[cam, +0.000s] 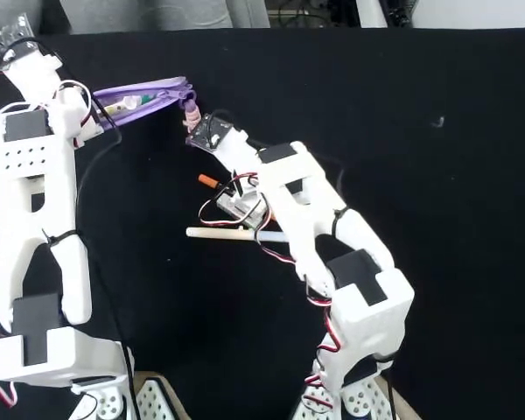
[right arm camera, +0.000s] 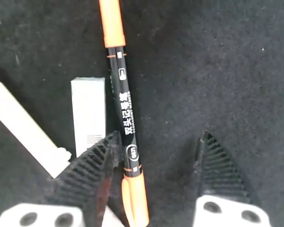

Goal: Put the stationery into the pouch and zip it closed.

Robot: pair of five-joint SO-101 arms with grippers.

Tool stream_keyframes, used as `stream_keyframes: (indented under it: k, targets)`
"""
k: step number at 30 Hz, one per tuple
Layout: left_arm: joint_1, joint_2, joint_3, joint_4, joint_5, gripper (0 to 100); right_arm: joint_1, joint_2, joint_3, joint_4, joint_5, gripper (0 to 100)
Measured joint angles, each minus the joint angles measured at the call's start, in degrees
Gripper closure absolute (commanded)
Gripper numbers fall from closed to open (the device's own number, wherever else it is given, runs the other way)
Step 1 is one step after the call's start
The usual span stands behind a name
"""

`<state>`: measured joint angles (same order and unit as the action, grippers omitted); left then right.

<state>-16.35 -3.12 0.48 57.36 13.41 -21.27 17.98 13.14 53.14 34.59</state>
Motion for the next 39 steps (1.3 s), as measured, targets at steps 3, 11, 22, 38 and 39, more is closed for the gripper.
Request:
stream_keyframes:
  k: [3,11,22,38,39]
  targets:
    - [0.0,0.0,0.0,0.0,0.0,97,0.0,1.8,-0.1,-0.3,1.8,75.9]
    - [0.0,0.0,0.0,0.0,0.0,97,0.1,6.2,-4.9,3.7,3.8,98.7]
    - [0.0,0.0,0.0,0.0,0.0,97,2.7,3.7,-6.1,5.2,0.4,98.7]
    - [0.0,0.0,0.0,0.0,0.0,97,6.0,-14.4,-6.0,8.1,-5.4,98.7]
    - [0.0,0.0,0.0,0.0,0.0,97,6.0,-16.1,-6.0,8.1,-5.4,98.7]
